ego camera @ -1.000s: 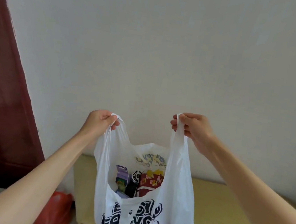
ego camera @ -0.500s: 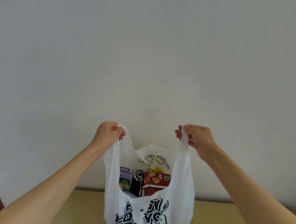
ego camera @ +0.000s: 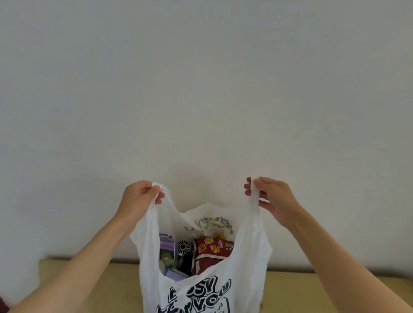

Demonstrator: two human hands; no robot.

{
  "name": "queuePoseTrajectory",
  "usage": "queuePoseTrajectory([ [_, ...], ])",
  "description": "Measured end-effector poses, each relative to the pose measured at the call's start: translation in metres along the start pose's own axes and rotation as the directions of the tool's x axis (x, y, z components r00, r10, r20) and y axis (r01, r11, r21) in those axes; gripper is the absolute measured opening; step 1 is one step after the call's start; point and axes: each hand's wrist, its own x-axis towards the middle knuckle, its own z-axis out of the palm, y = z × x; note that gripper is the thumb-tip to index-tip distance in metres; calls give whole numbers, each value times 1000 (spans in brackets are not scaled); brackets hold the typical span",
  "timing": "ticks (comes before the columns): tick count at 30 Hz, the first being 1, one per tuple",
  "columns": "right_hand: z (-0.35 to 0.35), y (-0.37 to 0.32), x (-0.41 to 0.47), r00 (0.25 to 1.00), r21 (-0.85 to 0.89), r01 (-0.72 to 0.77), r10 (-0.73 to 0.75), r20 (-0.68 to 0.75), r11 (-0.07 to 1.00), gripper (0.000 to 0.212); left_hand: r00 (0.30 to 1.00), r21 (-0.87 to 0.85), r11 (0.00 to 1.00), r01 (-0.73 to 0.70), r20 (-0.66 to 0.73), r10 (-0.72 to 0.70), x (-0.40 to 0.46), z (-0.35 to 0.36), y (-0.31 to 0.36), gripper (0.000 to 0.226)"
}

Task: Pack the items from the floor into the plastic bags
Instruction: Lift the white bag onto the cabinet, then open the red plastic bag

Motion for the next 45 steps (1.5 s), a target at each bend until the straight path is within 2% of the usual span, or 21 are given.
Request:
queuePoseTrajectory([
  [3, 2, 2, 0, 999, -23, -9, 10, 53, 1000, 17, 999, -8, 1000, 22, 36, -22, 0, -5, -2, 17],
  [9, 6, 5, -9, 998, -87, 16, -11, 61, 996, 13, 984, -7, 996, 92, 156, -90, -3, -15, -9, 14],
  [15, 7, 33, -37, 993, -66, 7, 1, 122, 998, 16, 978, -117, 976, 182, 121, -168, -38, -10, -33, 11],
  [20, 0, 44, -54, 997, -27, 14, -12, 81, 1000, 18, 984, -78, 984, 157, 94, -150, -53, -13, -34, 12],
  [22, -2, 45, -57, 997, -55, 27, -23, 77, 998, 17, 991, 33, 993, 117, 57, -119, -57, -15, -38, 14],
  [25, -5, 47, -65, 997, -130, 41, -32, 72, 991, 19, 999, 353, 935, 7, 26, -18, -73, -18, -46, 16],
  [27, -10, 52, -72, 996, -213, 53, -36, 82, 976, 19, 999, 575, 816, -53, 30, 44, -86, -20, -57, 26],
  [30, -20, 57, -82, 995, -328, 69, -43, 86, 942, 18, 985, 823, 562, -85, -13, 169, -103, -21, -62, 43],
  [33, -34, 64, -92, 985, -559, 170, -162, 64, 811, 19, 928, 834, 494, -248, 58, 368, -114, -16, -51, 59],
  [37, -53, 88, -121, 928, -797, 314, -343, 144, 516, 49, 832, 751, 458, -476, 215, 512, -140, 12, -43, 57],
  [39, -65, 109, -141, 930, -867, 297, -326, 168, 401, 57, 801, 685, 459, -566, 322, 505, -162, 35, -57, 55],
  [41, -76, 133, -166, 942, -914, 226, -313, 119, 336, 58, 783, 636, 463, -617, 436, 444, -188, 56, -80, 56],
  [45, -97, 181, -228, 964, -944, 59, -264, -31, 325, 65, 727, 579, 450, -680, 610, 313, -224, 88, -117, 59],
])
